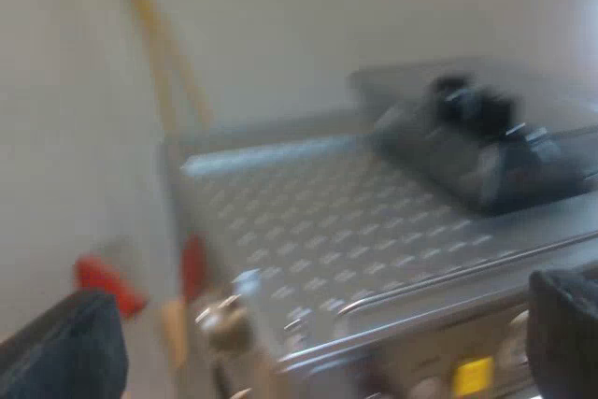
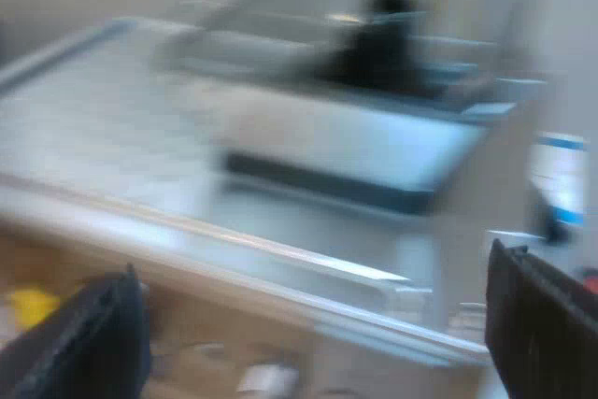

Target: Place mug into machine

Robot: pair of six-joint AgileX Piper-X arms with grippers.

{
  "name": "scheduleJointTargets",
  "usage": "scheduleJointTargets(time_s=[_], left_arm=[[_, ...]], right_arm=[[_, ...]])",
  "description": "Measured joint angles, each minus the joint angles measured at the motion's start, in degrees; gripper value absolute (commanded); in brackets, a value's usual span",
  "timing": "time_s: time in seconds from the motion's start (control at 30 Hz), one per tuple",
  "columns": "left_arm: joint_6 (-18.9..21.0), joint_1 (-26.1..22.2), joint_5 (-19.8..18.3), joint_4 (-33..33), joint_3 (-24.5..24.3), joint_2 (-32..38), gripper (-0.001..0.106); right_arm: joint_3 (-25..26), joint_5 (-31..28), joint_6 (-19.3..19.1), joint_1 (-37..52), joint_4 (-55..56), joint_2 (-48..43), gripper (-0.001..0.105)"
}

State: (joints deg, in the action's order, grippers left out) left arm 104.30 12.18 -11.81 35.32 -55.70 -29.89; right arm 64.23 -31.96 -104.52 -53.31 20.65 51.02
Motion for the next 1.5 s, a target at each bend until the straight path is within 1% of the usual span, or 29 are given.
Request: scheduleJointTargets(time_s=[0.07,0.1,0.13,0.2,0.23,0.27,0.3,0.33,0.37,0.4,0.43,0.5,0.63,0.73,0.83,0.9,0.93,0.97,1.07,1.2,1.33,1.4,1.5], left_arm=[[0.0,-1.1,0.0,0.8,-0.6,-0.8,0.088],[0.1,-3.3,0.0,1.9,-0.9,-1.9,0.088],[0.1,-5.8,0.0,2.4,-0.9,-2.5,0.088],[0.1,-6.9,0.0,3.0,-0.9,-2.9,0.088],[0.1,-7.6,0.0,3.5,-0.9,-3.0,0.088],[0.1,-8.1,0.0,3.7,-0.9,-3.0,0.088],[-0.1,-8.5,0.0,4.0,-0.9,-3.0,0.088],[-0.4,-9.1,0.0,4.2,-0.9,-3.0,0.088],[-3.0,-10.9,0.9,5.3,-0.9,-3.0,0.088],[-4.6,-11.4,2.7,5.5,-0.9,-3.0,0.088],[-5.3,-11.7,3.5,5.9,-0.9,-3.0,0.088],[-6.0,-11.8,3.9,6.6,-0.9,-3.0,0.088],[-6.4,-11.8,4.4,7.8,-0.9,-3.0,0.088],[-6.5,-11.8,4.6,8.4,-0.9,-3.0,0.088],[-6.5,-11.8,4.6,9.6,-1.1,-3.0,0.088],[-6.5,-11.8,4.8,11.8,-0.9,-2.7,0.088],[-6.5,-11.8,5.1,12.3,-0.7,-2.0,0.088],[-6.5,-11.8,5.1,12.6,-0.5,-1.7,0.088],[-6.5,-11.8,5.4,13.8,0.9,0.7,0.088],[-6.5,-11.8,5.5,14.4,3.6,6.7,0.088],[-6.4,-11.8,5.5,14.9,6.2,12.0,0.088],[-6.4,-11.8,5.5,16.0,7.6,14.6,0.088],[-6.4,-11.8,5.5,18.2,8.6,17.7,0.088]], right_arm=[[0.0,0.0,0.0,1.6,0.9,-1.1,0.076],[0.0,0.9,0.0,4.3,2.5,-2.1,0.076],[0.0,1.0,0.0,4.6,3.0,-2.4,0.076],[0.0,1.8,0.0,5.8,3.9,-2.8,0.076],[0.0,4.4,0.2,9.5,6.3,-3.6,0.076],[0.0,4.7,0.3,10.0,6.6,-3.7,0.076],[0.0,7.7,1.8,14.2,8.6,-4.1,0.076],[0.0,12.1,3.4,19.5,11.0,-4.1,0.076],[0.0,13.0,3.4,20.4,11.8,-4.1,0.076],[0.0,15.3,3.9,23.6,13.4,-4.1,0.076],[0.0,18.8,4.1,27.1,14.7,-4.1,0.076],[0.0,23.6,4.3,32.2,16.3,-4.1,0.076],[0.0,30.0,4.3,45.5,20.5,-4.4,0.076],[0.0,32.0,4.3,50.9,22.3,-5.2,0.076],[-0.2,32.9,4.0,52.7,22.9,-6.2,0.076],[-0.9,33.0,1.0,55.0,24.0,-7.8,0.076],[-2.3,32.8,-1.4,55.7,24.4,-10.3,0.076],[-2.9,32.8,-1.8,55.8,24.6,-11.3,0.076],[-4.9,33.1,-2.6,55.7,25.1,-15.7,0.076],[-8.6,33.2,-2.7,55.7,25.0,-22.9,0.076],[-11.0,33.2,-2.7,55.7,25.4,-28.4,0.076],[-12.0,33.2,-2.8,55.7,25.3,-30.3,0.076],[-14.4,33.4,-2.8,55.7,25.9,-36.0,0.076]])
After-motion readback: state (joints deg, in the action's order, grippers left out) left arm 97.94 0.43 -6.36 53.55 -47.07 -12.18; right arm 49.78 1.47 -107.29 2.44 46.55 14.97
